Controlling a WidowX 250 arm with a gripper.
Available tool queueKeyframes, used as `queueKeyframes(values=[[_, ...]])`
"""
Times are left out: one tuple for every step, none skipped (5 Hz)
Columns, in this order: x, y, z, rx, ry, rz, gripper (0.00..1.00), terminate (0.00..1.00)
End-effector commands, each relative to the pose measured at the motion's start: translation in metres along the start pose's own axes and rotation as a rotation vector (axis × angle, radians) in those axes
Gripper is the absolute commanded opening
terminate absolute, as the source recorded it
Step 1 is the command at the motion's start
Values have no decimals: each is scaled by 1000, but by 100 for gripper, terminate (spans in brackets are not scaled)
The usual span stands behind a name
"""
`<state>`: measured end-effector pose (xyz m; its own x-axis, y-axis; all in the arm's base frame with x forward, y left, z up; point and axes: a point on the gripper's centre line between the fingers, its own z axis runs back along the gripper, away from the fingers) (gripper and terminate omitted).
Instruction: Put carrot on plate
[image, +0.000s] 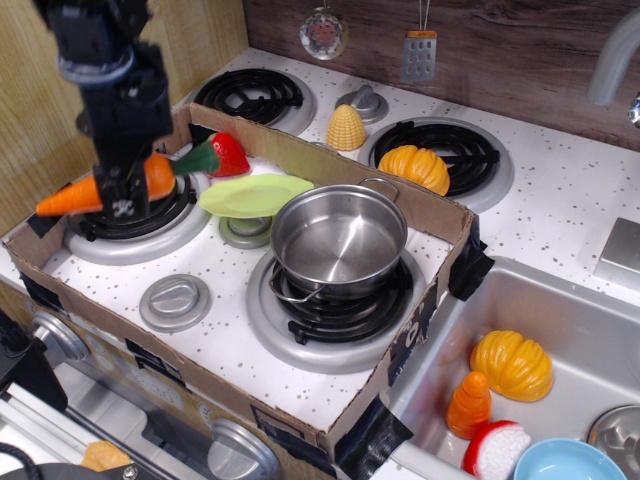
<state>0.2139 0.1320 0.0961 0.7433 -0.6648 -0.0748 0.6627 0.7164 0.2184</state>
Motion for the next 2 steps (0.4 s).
queueKeyframes(values=[[32,11,1,108,-8,-51,0,0],[47,21,-13,106,-27,-68,0,0]])
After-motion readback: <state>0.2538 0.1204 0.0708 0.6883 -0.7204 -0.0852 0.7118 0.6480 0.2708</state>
